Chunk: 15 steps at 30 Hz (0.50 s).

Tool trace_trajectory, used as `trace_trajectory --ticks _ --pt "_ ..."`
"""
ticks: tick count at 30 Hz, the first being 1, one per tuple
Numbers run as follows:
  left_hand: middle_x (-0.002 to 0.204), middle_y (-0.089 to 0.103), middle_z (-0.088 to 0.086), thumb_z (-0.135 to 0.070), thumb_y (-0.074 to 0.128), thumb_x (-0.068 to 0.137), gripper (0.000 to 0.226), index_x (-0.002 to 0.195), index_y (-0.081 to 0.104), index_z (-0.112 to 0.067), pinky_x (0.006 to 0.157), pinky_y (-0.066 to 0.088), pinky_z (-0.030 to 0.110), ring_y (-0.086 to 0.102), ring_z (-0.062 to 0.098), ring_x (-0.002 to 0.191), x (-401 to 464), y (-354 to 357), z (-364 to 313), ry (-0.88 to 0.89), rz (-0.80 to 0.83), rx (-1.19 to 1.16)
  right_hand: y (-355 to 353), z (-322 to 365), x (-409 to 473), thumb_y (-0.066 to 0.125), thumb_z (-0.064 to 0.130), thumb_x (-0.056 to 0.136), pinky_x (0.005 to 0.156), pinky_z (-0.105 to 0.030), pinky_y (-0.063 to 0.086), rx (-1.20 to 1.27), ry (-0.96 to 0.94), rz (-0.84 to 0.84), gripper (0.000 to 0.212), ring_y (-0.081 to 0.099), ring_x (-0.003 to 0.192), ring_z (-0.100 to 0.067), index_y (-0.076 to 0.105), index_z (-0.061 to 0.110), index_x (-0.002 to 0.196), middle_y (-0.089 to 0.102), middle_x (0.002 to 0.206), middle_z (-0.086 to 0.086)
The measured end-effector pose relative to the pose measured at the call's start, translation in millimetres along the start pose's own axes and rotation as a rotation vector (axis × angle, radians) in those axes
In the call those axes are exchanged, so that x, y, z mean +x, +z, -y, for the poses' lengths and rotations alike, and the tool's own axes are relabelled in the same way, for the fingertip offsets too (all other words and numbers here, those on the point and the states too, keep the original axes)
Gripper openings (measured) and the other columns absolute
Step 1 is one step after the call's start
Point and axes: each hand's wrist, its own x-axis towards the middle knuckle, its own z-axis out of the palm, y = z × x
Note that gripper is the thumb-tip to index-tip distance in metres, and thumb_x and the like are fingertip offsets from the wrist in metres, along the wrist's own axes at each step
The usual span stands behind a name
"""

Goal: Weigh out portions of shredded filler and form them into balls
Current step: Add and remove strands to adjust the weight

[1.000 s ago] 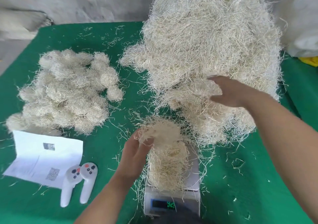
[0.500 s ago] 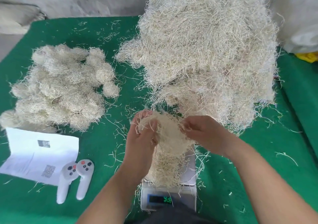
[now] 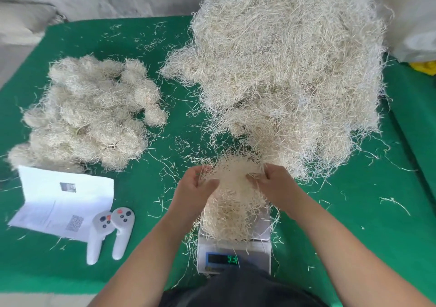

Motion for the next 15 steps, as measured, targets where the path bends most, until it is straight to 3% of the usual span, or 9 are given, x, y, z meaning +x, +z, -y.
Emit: trace_trajectory --ticks 2,4,6,8,10,12,15 --pt "0.120 0.067 -0.011 -0.037 0.071 0.095 0.031 0.124 0.063 -0.032 0.096 0.039 0.034 0.059 0.005 0.107 0.7 -10.8 2.2 -0.088 0.054 -0.039 1.1 -11.2 4.3 0.066 0.036 0.101 0.060 -0.026 0.048 -0.268 0.010 0.081 0.033 0.050 0.054 -0.004 0.058 0.015 0.077 0.058 0.068 0.005" --pt "0.117 0.063 -0.020 -0.044 0.068 0.094 0.029 0.121 0.067 -0.035 0.097 0.034 0.037 0.052 0.001 0.103 0.3 -22.0 0.4 -0.177 0.072 -0.087 2.7 -21.3 2.8 0.059 0.049 0.102 0.089 -0.036 0.046 -0.648 0.021 0.033 0.037 0.059 0.085 -0.014 0.054 0.019 0.081 0.059 0.087 0.003" --pt "0.117 0.061 -0.023 -0.042 0.064 0.096 0.024 0.119 0.068 -0.036 0.089 0.037 0.036 0.052 0.003 0.106 2.8 -31.9 2.4 -0.145 -0.025 -0.067 3.7 -22.9 -5.9 0.055 0.059 0.099 0.102 -0.045 0.038 -0.831 0.078 -0.056 0.035 0.051 0.117 -0.028 0.057 0.024 0.096 0.057 0.114 -0.002" --pt "0.121 0.061 -0.019 -0.036 0.061 0.100 0.020 0.120 0.063 -0.035 0.083 0.040 0.032 0.055 0.003 0.107 3.0 -37.7 7.2 -0.061 -0.162 -0.025 2.2 -22.4 -14.9 0.054 0.067 0.094 0.111 -0.051 0.032 -0.866 0.101 0.039 0.051 0.038 0.136 -0.033 0.051 0.034 0.133 0.047 0.145 -0.004" --pt "0.126 0.059 -0.016 -0.033 0.060 0.101 0.025 0.126 0.058 -0.033 0.083 0.043 0.027 0.057 0.005 0.112 -0.5 -35.8 11.8 0.026 -0.217 0.022 -10.8 -19.4 -24.1 0.059 0.073 0.088 0.121 -0.054 0.022 -0.793 0.081 0.227 0.086 0.030 0.149 -0.030 0.016 0.046 0.157 0.031 0.165 0.002" --pt "0.129 0.056 -0.018 -0.035 0.061 0.101 0.028 0.128 0.054 -0.038 0.095 0.045 0.033 0.054 0.010 0.122 -6.3 -28.3 15.7 0.099 -0.194 0.078 -35.6 -9.7 -35.7 0.070 0.072 0.082 0.122 -0.048 0.023 -0.594 0.086 0.364 0.101 0.033 0.151 -0.024 -0.003 0.063 0.151 0.025 0.169 0.009" --pt "0.129 0.049 -0.029 -0.044 0.060 0.099 0.030 0.127 0.051 -0.050 0.105 0.041 0.042 0.046 0.004 0.126 -13.4 -21.8 19.1 0.200 -0.149 0.240 -71.4 5.9 -48.0 0.073 0.066 0.083 0.115 -0.043 0.036 -0.463 0.071 0.330 0.085 0.043 0.142 -0.015 0.018 0.066 0.147 0.039 0.158 0.017"
